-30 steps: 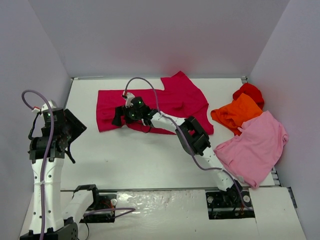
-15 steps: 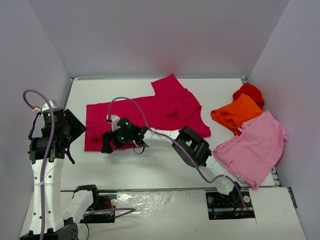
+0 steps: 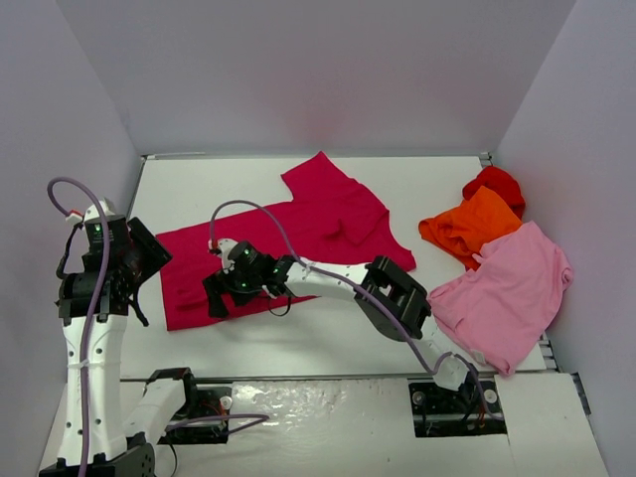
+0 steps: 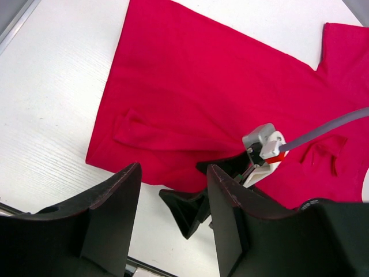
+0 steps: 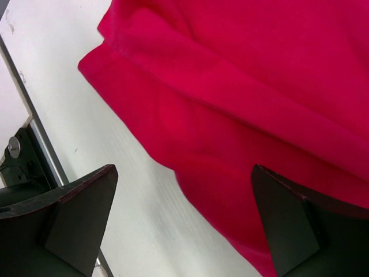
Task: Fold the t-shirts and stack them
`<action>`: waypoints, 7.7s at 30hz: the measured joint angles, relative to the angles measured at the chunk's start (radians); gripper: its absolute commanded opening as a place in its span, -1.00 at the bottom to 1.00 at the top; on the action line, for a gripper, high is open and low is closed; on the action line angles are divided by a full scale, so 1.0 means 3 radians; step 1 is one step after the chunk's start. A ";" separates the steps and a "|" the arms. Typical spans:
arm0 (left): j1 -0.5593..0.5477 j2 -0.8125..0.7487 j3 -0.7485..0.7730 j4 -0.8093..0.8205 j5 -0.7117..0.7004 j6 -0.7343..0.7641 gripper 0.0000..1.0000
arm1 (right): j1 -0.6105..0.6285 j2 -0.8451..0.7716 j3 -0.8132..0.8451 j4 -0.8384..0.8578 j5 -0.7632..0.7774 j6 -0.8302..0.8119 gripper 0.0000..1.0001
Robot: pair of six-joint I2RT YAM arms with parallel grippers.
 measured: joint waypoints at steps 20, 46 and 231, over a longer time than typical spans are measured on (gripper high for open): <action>-0.0001 -0.0009 0.0000 -0.0004 -0.0016 -0.0001 -0.07 | -0.0165 0.0134 0.0227 -0.0025 0.0014 -0.0027 0.96; 0.0002 0.0165 -0.0241 0.0060 0.0265 0.0042 -0.21 | -0.0689 0.0129 0.0385 -0.0132 0.1816 -0.0375 -0.92; -0.1366 0.3006 -0.0351 0.1058 0.0957 -0.0053 -1.00 | -0.1922 -0.0644 0.0002 -0.1440 0.3322 -0.0162 -1.00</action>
